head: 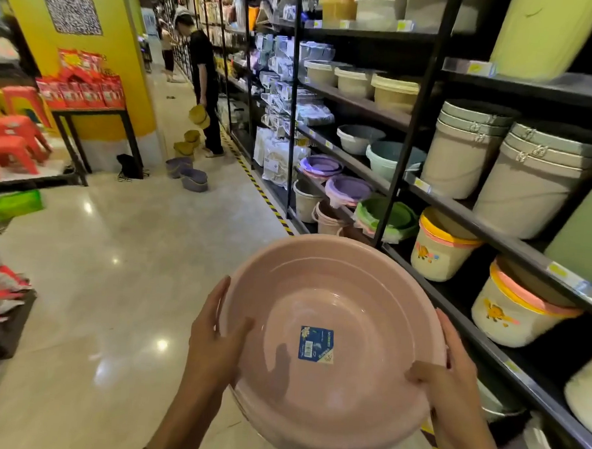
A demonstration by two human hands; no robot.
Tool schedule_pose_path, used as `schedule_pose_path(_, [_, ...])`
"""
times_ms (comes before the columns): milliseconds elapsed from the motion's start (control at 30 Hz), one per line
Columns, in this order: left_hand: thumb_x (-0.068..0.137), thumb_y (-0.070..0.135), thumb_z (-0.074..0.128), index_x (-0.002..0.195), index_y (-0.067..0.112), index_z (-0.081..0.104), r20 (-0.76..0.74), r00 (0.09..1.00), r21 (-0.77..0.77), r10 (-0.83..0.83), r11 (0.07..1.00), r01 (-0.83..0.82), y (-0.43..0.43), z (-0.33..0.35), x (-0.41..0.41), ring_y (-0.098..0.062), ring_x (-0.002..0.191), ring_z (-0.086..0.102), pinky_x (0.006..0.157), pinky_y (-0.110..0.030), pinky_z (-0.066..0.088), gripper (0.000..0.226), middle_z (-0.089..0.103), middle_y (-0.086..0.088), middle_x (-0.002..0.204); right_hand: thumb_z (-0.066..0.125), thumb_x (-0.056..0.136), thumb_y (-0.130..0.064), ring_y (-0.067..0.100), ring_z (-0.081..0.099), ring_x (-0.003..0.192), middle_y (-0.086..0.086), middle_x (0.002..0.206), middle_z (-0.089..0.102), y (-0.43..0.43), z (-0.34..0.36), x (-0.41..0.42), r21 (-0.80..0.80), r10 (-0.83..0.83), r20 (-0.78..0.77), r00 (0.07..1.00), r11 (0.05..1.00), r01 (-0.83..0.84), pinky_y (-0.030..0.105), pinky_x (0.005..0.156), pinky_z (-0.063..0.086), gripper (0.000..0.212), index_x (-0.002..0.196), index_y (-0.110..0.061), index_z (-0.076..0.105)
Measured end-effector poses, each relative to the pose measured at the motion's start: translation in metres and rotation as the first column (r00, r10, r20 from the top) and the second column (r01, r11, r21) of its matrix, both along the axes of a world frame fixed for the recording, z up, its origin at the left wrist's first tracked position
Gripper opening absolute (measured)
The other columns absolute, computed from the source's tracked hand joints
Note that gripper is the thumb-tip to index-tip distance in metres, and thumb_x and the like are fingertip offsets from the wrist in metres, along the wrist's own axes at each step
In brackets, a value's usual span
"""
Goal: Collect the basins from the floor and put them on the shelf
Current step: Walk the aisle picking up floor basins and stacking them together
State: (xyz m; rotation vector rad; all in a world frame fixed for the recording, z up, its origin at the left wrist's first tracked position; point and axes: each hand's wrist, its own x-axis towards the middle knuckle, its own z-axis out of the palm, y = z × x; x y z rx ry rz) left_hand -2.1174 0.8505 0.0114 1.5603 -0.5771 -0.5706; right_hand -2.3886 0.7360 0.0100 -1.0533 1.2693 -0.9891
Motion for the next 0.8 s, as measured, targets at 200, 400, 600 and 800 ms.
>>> schedule_pose_path(200, [0.093,0.002,0.075,0.149,0.041,0.058,-0.009,1.000,0.009,0.009,1.000,-0.009,-0.091,-0.007,0.090,-0.033,0.127,0.066,0.108,-0.058,0.053,0.071,0.069,-0.005,0.141,0.069,0.063,0.022,0.023,0.062,0.113,-0.004,0.130,0.063,-0.090,0.001,0.085,-0.021,0.003,0.031,1.000,1.000,-0.003,0.044,0.069,0.061,0.112,0.145,-0.052,0.053])
schedule_pose_path(400, [0.091,0.000,0.077,0.149,0.037,0.059,0.028,1.000,0.000,-0.004,1.000,0.004,-0.206,-0.004,0.173,-0.029,0.125,0.068,0.107,-0.055,0.055,0.071,0.070,-0.002,0.138,0.070,0.063,0.024,0.026,0.062,0.117,-0.005,0.129,0.063,-0.204,-0.001,0.163,-0.022,-0.016,0.068,0.998,1.000,0.017,0.057,0.085,0.063,0.116,0.148,-0.052,0.051])
schedule_pose_path(600, [0.090,-0.002,0.077,0.145,0.038,0.061,0.006,1.000,-0.011,-0.019,1.000,0.020,-0.322,0.009,0.254,-0.024,0.122,0.068,0.103,-0.052,0.057,0.069,0.071,0.005,0.138,0.076,0.062,0.019,0.024,0.064,0.112,-0.011,0.123,0.066,-0.315,0.009,0.241,-0.025,-0.008,0.094,0.995,1.000,0.011,0.044,0.071,0.060,0.110,0.122,-0.070,0.055])
schedule_pose_path(800, [0.093,0.002,0.075,0.140,0.045,0.062,-0.020,0.998,-0.021,-0.053,0.998,0.052,-0.423,0.012,0.332,-0.021,0.117,0.071,0.094,-0.045,0.060,0.065,0.072,0.008,0.131,0.071,0.070,0.019,0.027,0.065,0.117,-0.015,0.116,0.071,-0.394,0.021,0.315,-0.091,-0.025,0.080,0.996,0.995,0.032,0.052,0.078,0.064,0.103,0.112,-0.074,0.061])
